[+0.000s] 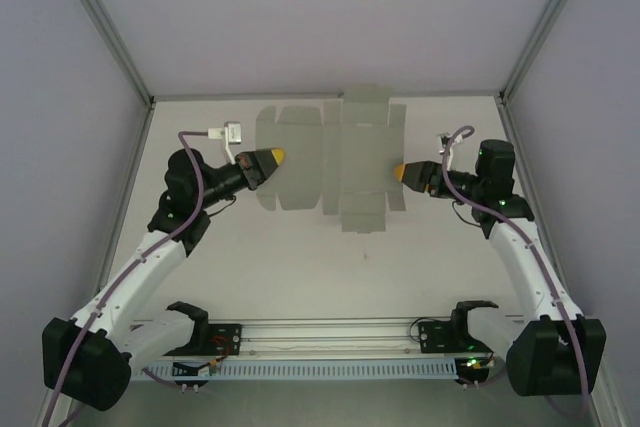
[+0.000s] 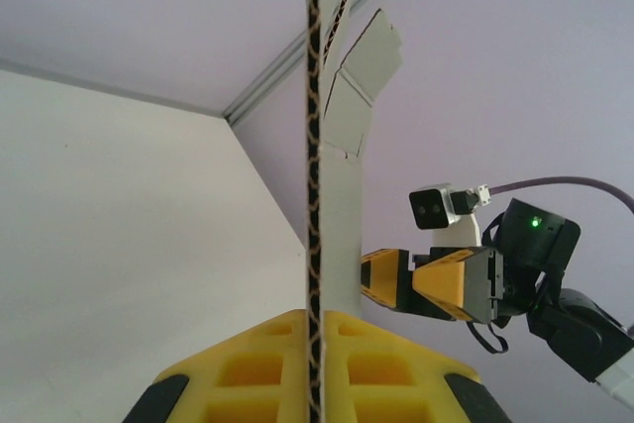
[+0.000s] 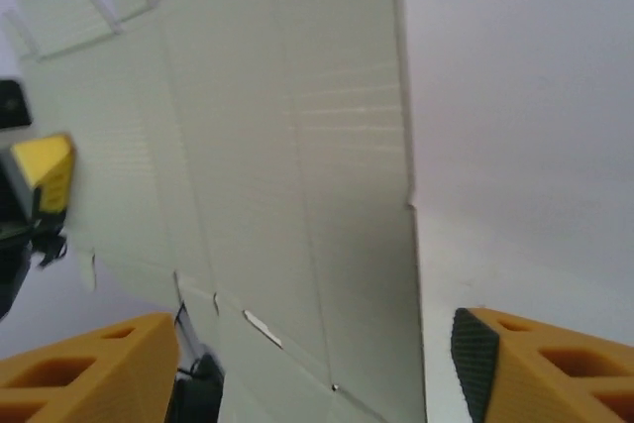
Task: Assemble paper box
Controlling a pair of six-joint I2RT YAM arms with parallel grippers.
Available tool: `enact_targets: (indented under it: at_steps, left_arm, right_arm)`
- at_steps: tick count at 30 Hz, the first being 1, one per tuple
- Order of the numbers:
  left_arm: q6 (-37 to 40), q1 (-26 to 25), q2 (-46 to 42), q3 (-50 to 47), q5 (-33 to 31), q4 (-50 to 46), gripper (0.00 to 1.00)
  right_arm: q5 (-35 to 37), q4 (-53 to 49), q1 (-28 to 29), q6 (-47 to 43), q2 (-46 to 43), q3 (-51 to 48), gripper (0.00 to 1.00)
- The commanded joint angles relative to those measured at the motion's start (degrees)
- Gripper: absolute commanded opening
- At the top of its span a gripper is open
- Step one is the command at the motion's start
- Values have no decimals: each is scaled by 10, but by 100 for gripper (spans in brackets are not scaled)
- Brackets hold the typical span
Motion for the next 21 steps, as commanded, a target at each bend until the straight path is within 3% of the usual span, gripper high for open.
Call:
enact_targets:
  at_steps: [1,8,15,21]
  left_arm:
    - [-16,3,-14,13,9,12,0]
    - [-31,3,-30,-2,3,39,0]
    - [-29,3,-34,-1,-20,20,0]
    - [-26,3,-33,-13,-31,17,0]
  right_arm:
    - [-65,32,1,-1,11,11,60]
    - [-81,35,1,-18,20,18,56]
    - [-141,103,1,-4,7,-5,35]
    - [-147,119,1,0,2,-7,8]
